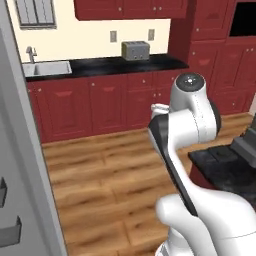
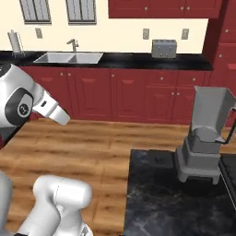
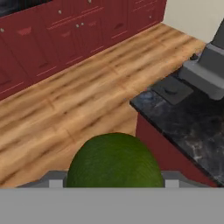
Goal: Grab the lime and onion from the fridge, place them in the blender, close the lid, and turn on the blender to create a marinade.
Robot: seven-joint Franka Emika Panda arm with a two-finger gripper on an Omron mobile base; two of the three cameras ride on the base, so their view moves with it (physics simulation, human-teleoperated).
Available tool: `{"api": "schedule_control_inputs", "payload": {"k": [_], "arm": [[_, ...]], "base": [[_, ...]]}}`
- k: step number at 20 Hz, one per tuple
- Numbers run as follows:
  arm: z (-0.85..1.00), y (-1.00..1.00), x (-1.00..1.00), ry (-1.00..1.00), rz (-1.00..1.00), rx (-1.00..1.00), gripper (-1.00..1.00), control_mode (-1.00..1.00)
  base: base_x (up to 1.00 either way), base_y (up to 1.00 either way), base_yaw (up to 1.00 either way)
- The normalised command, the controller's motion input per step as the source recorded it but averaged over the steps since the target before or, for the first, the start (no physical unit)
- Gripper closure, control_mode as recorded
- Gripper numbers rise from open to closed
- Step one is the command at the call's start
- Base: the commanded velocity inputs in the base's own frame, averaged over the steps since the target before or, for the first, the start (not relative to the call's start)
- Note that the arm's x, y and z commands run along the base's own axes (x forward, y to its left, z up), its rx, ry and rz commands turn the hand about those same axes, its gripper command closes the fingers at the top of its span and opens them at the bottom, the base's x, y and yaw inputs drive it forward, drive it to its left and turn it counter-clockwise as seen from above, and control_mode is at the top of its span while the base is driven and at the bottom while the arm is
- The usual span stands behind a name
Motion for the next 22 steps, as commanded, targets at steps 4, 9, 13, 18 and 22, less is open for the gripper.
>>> {"api": "schedule_control_inputs", "payload": {"k": [4,9,13,18,22], "arm": [[0.00,0.00,0.00,0.00,0.00,0.00,1.00,1.00],[0.00,0.00,0.00,0.00,0.00,0.00,1.00,1.00],[0.00,0.00,0.00,0.00,0.00,0.00,1.00,1.00],[0.00,0.00,0.00,0.00,0.00,0.00,1.00,1.00],[0.00,0.00,0.00,0.00,0.00,0.00,1.00,1.00]], "base": [[1.00,0.01,-0.06],[1.00,0.00,-0.09],[0.92,0.03,-0.38],[0.81,0.03,-0.55],[0.54,0.00,-0.65]]}}
